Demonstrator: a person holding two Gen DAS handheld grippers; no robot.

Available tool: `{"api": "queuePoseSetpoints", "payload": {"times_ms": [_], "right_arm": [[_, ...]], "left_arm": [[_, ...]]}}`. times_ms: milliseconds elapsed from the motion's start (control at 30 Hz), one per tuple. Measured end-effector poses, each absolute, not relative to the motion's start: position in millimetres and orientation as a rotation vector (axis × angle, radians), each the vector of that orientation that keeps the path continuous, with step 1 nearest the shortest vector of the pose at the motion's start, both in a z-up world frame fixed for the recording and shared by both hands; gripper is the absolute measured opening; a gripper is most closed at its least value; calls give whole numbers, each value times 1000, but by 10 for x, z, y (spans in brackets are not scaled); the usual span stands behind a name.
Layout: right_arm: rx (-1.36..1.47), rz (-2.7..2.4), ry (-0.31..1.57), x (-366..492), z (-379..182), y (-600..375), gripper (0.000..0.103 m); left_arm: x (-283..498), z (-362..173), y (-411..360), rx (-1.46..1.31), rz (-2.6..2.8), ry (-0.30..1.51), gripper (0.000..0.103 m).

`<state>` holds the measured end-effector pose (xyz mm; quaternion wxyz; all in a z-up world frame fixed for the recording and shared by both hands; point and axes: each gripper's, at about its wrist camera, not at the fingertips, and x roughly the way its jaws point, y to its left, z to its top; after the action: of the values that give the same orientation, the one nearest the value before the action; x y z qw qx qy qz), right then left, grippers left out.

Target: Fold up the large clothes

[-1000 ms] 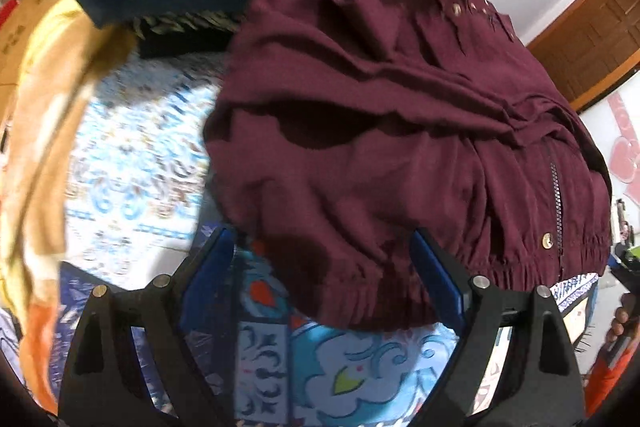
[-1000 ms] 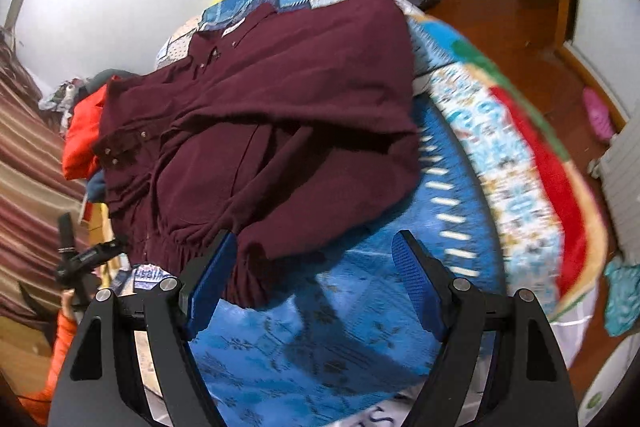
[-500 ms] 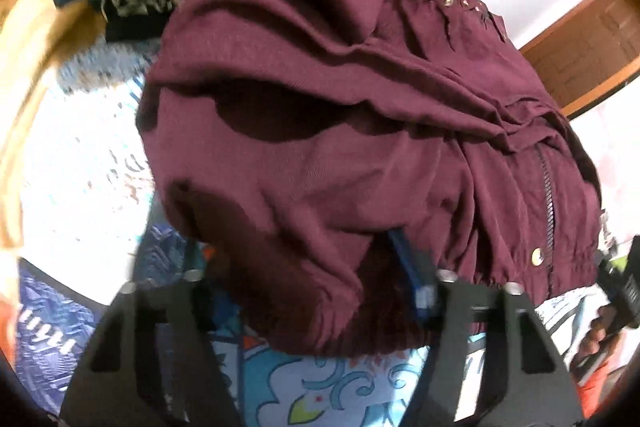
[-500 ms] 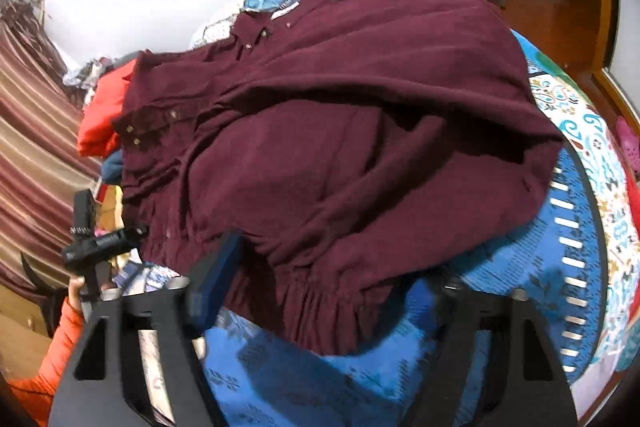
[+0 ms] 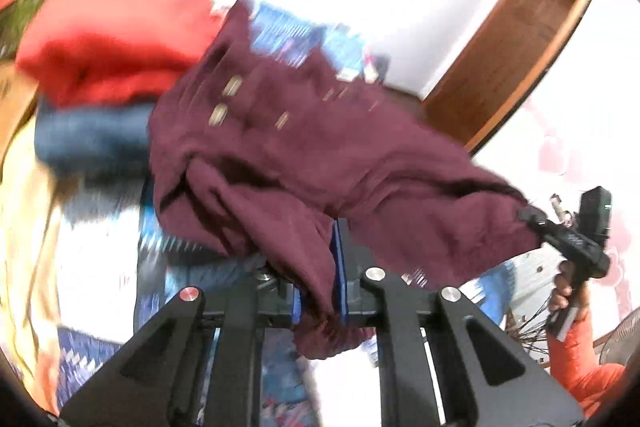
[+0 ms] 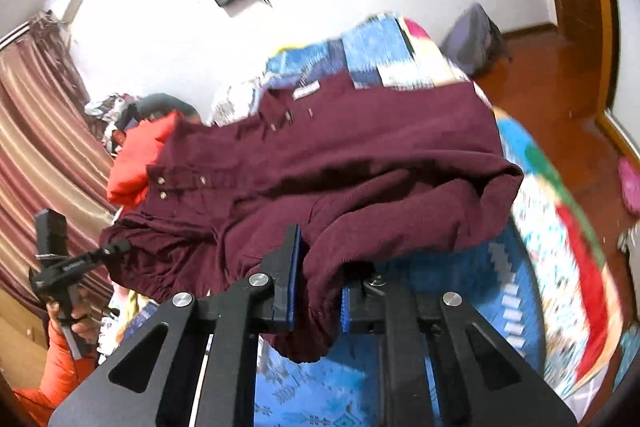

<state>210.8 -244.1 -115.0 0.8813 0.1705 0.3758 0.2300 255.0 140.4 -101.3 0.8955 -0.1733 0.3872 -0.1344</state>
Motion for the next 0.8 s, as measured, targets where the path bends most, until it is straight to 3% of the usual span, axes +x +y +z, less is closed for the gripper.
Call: {"api": "queuePoseSetpoints", "payload": {"times_ms": [167,400,800], "right_arm": [[340,468,718,2391,-871,-2588,13],[337,425,700,3075,-731,-2737,13],[383,333,845,4245,-1206,-2662,13]], "left_arm": [[2780,-506,1389,-299,-251,675,10],[3406,-284,1522,-287,-153,630,10],[4964,-972,1712,-269,-7,821,10]]}}
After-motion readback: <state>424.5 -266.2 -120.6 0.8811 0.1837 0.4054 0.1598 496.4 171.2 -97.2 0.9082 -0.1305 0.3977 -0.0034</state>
